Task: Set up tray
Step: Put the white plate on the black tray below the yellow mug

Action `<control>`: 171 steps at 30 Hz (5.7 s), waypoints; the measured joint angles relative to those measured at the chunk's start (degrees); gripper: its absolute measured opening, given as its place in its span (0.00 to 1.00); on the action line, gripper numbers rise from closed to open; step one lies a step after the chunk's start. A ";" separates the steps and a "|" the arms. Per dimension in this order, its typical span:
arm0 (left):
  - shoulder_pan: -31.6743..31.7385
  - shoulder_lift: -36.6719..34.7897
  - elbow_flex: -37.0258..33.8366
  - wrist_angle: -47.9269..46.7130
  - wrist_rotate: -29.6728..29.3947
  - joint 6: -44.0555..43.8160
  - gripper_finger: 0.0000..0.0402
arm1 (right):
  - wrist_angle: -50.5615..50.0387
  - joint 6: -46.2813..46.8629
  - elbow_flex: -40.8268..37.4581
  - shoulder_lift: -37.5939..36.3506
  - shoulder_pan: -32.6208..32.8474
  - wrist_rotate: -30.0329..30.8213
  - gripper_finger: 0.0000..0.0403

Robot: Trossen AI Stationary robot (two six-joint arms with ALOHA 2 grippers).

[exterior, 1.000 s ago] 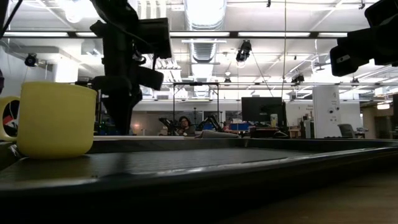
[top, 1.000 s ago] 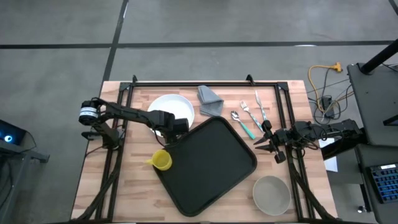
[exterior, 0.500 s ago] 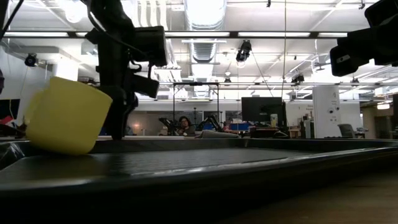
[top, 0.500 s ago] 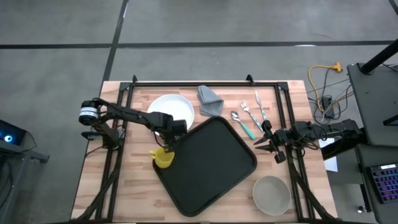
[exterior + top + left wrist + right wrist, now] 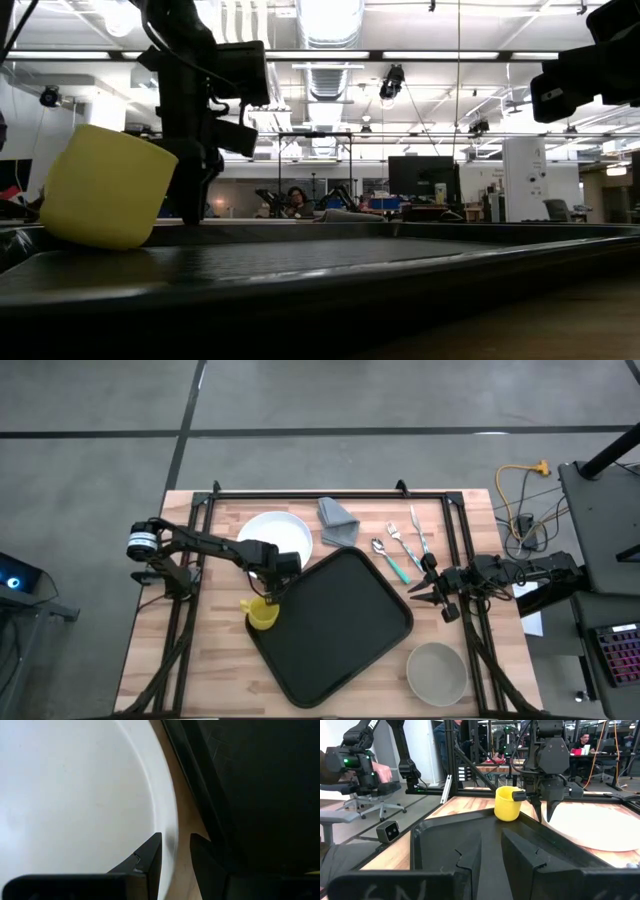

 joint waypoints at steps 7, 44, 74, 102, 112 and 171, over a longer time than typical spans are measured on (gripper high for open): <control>0.00 0.00 0.41 -0.09 0.02 -0.02 0.22 | -0.01 -0.01 0.00 0.00 0.01 0.01 0.17; 2.89 -0.07 2.86 -0.92 2.71 -0.41 0.22 | -0.01 0.00 0.00 0.00 -0.01 -0.01 0.17; 2.89 5.46 2.75 -0.66 2.17 0.19 0.13 | 0.00 0.00 -0.01 0.00 -0.01 0.01 0.17; -0.45 5.11 9.64 -6.92 -11.05 1.62 0.00 | -0.01 -0.01 0.00 0.00 0.00 0.00 0.17; -6.67 5.05 11.02 -6.92 -20.67 4.14 0.00 | -0.01 -0.02 -0.01 0.00 0.00 0.01 0.17; -30.17 12.00 27.96 -3.80 -20.17 9.90 0.00 | -0.01 -0.01 -0.01 0.00 -0.01 0.01 0.17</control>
